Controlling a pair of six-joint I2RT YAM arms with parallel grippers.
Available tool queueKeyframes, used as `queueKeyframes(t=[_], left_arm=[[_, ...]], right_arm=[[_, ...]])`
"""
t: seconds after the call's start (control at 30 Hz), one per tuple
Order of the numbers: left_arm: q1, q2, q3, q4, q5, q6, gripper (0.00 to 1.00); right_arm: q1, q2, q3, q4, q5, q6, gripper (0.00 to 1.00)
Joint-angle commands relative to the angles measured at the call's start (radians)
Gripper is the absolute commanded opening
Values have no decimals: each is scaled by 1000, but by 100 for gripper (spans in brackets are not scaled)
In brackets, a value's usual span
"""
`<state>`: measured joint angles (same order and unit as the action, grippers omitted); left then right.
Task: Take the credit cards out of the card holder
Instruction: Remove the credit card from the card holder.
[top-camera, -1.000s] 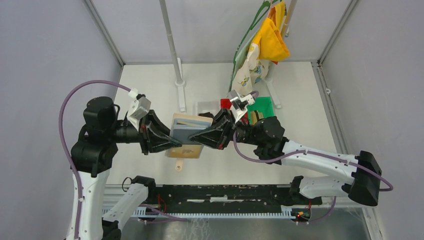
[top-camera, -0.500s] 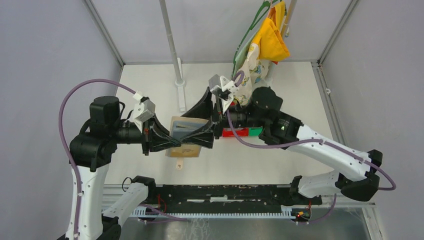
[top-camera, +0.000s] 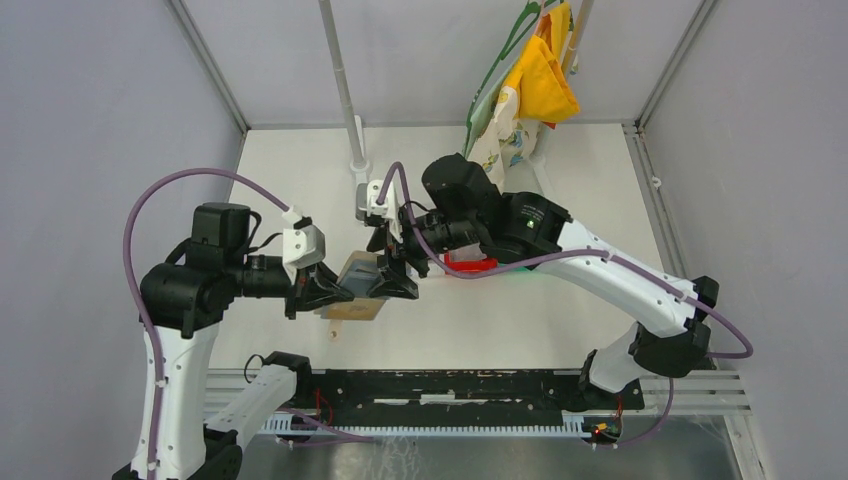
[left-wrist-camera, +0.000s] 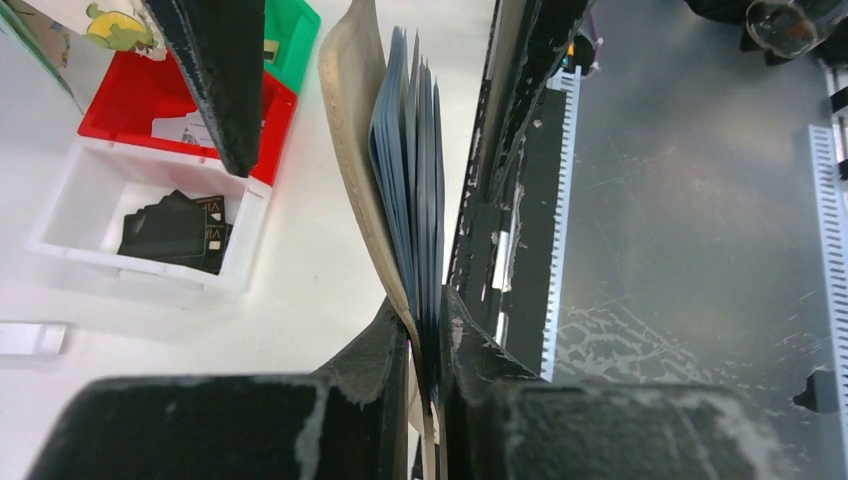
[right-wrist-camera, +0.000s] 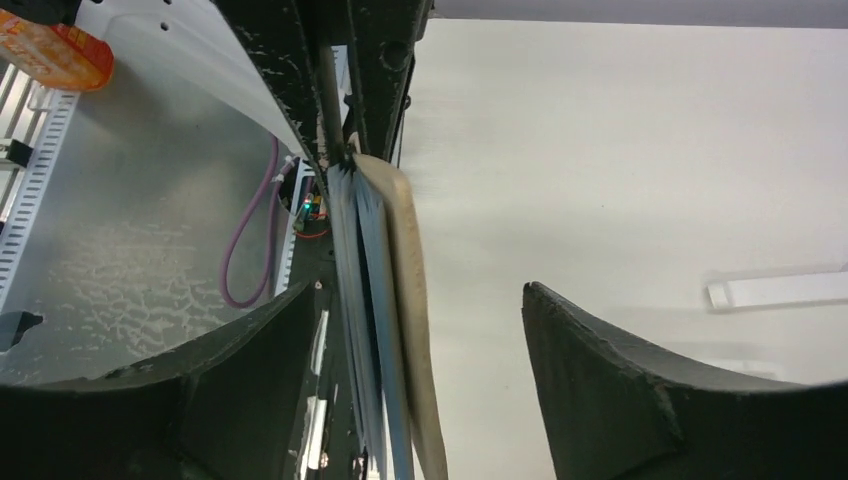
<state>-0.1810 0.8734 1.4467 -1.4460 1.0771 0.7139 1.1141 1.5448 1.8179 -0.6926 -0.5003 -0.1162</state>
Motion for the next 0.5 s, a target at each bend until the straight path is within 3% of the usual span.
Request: queueKeyframes(t=[0.0,0.23,0.4,0.43,0.47], left_arm=[[-2,-5,37,-19,-13,107,2],[-1,0,34,-19,-17,124,2],[-1,5,53,-15,-15,114,2],[0,5,53,-2,-15,95,6],[-2,5,54,16,-13,68,26]], right_arm=[[0,-19,23,-8,-47,-50,75],[21,24,26,-26,-40,-51,48],[27,22,24,2,6,-36,11],[27,11,15,29,8,-32,5],[27,-10,-2,63,8,-18,0]])
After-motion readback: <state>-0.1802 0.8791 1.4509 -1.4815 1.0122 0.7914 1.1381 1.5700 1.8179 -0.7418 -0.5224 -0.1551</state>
